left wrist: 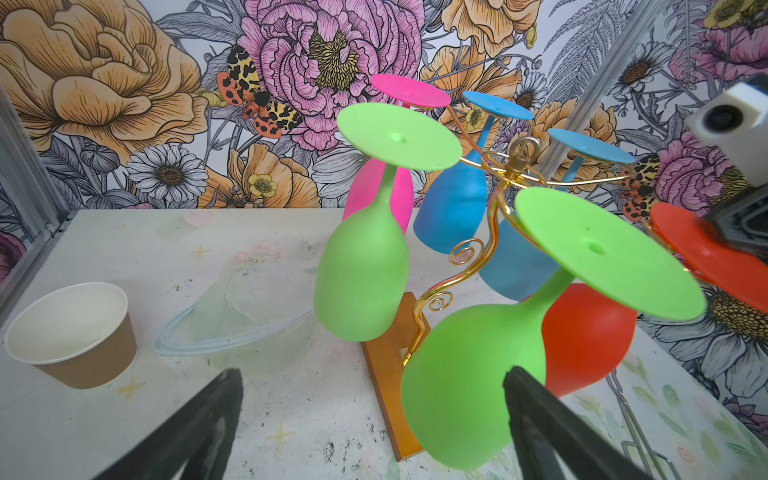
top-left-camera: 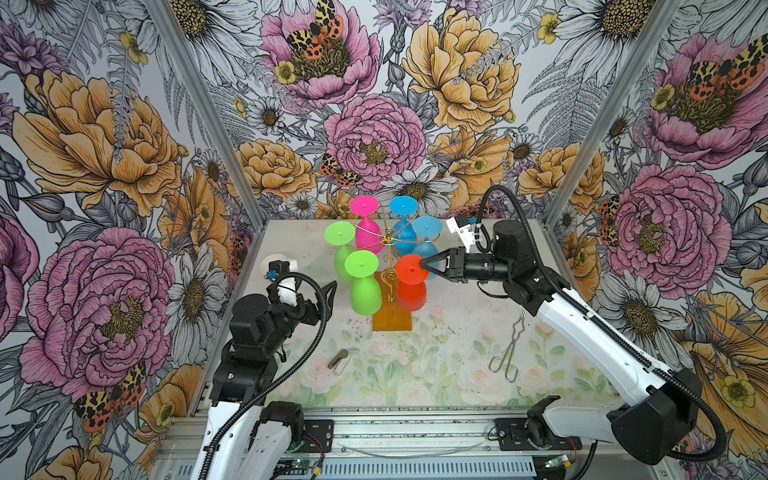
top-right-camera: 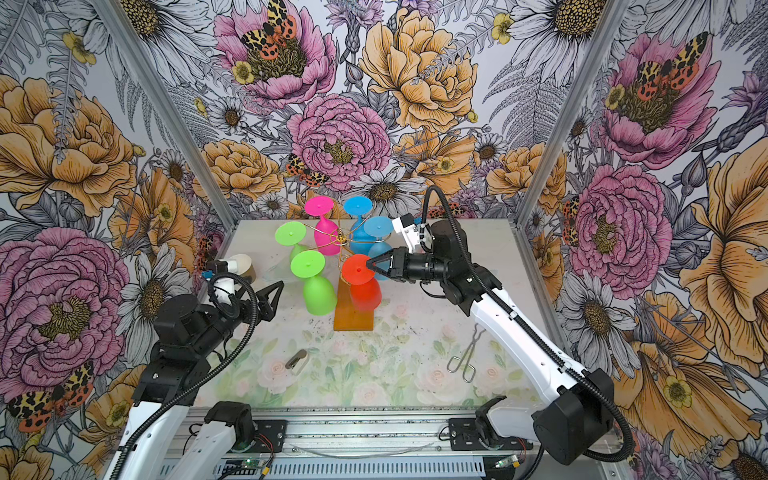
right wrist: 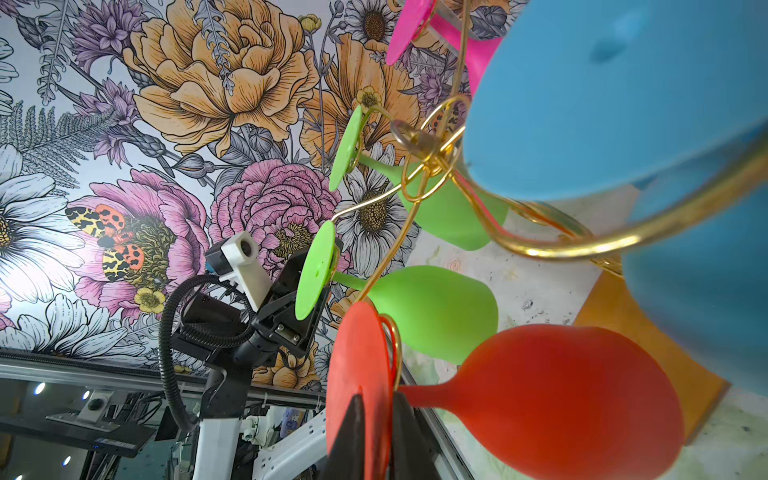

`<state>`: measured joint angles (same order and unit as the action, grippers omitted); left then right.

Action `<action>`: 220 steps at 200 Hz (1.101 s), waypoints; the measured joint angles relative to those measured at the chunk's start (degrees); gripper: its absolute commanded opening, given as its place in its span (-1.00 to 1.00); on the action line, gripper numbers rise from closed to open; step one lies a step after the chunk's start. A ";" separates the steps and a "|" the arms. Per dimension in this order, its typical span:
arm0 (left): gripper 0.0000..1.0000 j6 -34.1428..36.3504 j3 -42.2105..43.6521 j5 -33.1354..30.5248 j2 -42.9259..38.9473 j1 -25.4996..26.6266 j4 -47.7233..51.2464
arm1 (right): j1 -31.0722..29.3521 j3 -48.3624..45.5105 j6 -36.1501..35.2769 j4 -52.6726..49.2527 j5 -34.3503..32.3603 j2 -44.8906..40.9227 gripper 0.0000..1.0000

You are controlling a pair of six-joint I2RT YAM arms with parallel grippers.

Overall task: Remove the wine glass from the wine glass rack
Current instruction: 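Close the right gripper on the red glass foot and pull it off the rack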

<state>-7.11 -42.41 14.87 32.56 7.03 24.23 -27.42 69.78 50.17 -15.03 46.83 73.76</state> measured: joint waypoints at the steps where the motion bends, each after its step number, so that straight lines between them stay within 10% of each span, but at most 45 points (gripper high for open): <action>1: 0.98 0.00 0.00 0.00 0.00 0.00 0.00 | 0.00 0.00 -0.02 0.00 0.00 0.00 -0.79; 220: 0.98 0.00 0.00 -0.48 -0.59 0.00 0.00 | 0.00 -3.78 11.76 17.53 7.06 0.04 -1.00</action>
<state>-7.11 -42.41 14.39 31.97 7.03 24.23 -27.42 66.00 61.93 2.50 53.89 73.80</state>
